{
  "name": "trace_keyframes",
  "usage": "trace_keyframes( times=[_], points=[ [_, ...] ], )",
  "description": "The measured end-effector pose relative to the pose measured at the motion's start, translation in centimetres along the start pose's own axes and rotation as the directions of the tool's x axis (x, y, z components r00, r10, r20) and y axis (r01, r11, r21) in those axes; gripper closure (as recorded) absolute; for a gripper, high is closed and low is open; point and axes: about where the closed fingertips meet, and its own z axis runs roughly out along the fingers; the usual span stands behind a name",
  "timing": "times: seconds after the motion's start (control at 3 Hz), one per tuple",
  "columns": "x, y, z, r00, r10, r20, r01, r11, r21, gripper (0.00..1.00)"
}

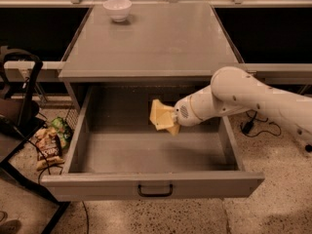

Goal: Place sponge into top drawer

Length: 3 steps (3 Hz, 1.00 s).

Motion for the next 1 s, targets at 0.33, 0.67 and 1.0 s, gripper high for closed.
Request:
trace_keyframes(
  times=[0.33,0.67,1.0],
  points=[
    [2.35,-2.49,1.35,0.999,-0.026,-0.025,0.028,0.9965,0.078,1.00],
    [2.64,-2.85,1.62,0.999,-0.034,-0.025,0.036,0.9951,0.092,0.82],
    [2.64,-2.85,1.62,0.999,-0.034,-0.025,0.036,0.9951,0.092,0.60]
  ],
)
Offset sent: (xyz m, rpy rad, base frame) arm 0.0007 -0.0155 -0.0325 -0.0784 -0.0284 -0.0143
